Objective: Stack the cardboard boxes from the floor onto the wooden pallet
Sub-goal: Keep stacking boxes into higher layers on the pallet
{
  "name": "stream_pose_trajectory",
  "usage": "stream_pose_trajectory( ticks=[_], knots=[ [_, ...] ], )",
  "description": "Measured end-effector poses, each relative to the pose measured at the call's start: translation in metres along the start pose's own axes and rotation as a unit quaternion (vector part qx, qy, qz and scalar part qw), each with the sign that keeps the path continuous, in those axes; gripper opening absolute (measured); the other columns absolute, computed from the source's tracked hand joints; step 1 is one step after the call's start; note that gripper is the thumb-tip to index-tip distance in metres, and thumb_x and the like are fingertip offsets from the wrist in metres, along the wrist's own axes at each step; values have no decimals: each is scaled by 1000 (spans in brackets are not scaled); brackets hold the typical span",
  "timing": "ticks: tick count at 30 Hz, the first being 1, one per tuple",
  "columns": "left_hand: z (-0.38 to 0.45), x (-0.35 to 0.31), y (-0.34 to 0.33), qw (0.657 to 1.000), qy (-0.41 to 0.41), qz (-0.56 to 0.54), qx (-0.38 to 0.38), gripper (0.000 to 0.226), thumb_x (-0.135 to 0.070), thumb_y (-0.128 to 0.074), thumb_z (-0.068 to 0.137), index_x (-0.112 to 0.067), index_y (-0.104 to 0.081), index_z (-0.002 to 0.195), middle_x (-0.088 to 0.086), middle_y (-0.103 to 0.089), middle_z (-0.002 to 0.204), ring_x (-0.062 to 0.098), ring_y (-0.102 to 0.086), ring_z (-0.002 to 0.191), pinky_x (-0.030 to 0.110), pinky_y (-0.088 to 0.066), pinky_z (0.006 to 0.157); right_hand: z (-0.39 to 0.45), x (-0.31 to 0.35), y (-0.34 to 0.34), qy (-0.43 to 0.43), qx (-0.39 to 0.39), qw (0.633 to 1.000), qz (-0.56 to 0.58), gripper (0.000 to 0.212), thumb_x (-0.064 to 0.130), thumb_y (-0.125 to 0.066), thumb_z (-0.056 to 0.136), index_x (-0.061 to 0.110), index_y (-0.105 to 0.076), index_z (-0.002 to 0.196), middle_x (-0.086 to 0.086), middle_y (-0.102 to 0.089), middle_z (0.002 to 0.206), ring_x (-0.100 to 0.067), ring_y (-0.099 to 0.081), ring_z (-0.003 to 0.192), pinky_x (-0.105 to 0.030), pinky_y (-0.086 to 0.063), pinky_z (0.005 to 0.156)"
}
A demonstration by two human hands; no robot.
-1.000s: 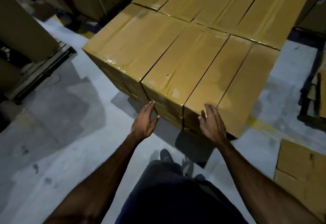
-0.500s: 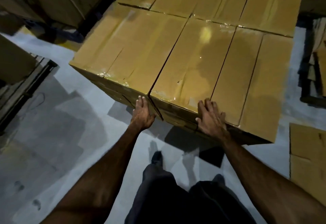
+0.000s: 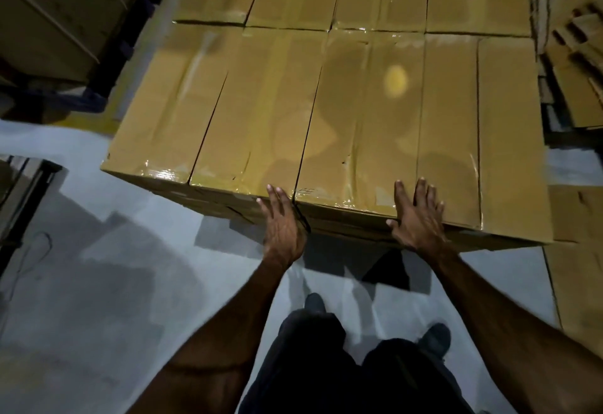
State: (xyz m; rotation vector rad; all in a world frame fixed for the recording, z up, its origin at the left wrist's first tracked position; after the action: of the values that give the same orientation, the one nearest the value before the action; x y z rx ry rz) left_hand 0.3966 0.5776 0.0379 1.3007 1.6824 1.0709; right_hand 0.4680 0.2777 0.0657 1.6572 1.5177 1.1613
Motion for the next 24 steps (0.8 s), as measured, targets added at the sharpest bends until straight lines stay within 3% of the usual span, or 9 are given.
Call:
stream_pose_trajectory(
  ticks=[5,11,15,17,20,24],
  knots=[
    [2,-7,1,999,-28,-37,-1,114,-32,-61,90,18,19,153,43,21,162,56,24,151,74,-1,121,0,1,2,-1,8,1000,-1,104,44,-69,97,31,5,168,-21,17,172,-46,11,159,-65,-5,126],
    [8,-4,5,999,-31,-25,35,124,-50,-65,92,12,22,156,38,28,162,50,26,153,76,1,120,3,-3,11,11,44,999,27,102,48,-70,95,32,-1,168,-19,14,173,-48,9,158,-66,-8,125],
    [2,4,16,994,-59,-89,13,112,-34,-63,97,11,20,157,32,27,166,44,24,156,69,-4,124,1,-7,26,25,53,997,42,97,54,-69,95,29,-10,168,-17,5,175,-47,1,159,-59,-13,129],
    [-4,15,20,988,-59,-144,-20,109,-23,-67,97,6,16,160,28,23,168,45,13,158,65,-14,126,-5,-5,28,28,34,998,55,91,47,-69,98,27,-15,167,-14,5,176,-46,-1,160,-59,-15,129],
    [-17,35,27,976,-28,-209,-60,100,-16,-65,98,-6,8,166,22,11,173,46,-23,155,55,-43,115,-12,3,22,74,1,997,32,81,41,-68,99,23,-24,164,-14,-1,175,-45,-8,159,-62,-23,126],
    [-43,58,31,967,-2,-231,-105,89,-18,-62,100,-5,-5,167,21,-4,174,43,-21,157,56,-43,116,-20,24,17,164,-12,986,-11,76,41,-66,99,20,-30,163,-17,-11,174,-42,-15,158,-60,-25,126]
  ],
)
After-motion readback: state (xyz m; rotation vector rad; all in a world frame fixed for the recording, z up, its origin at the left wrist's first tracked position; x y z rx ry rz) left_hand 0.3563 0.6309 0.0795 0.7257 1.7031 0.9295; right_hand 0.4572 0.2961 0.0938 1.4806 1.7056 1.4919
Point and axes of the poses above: each hand's wrist, its own z-axis towards the middle knuckle, its own y-axis out of the back of the hand, x = y × z, the point moved 3 cm from there along z, towards the middle knuckle
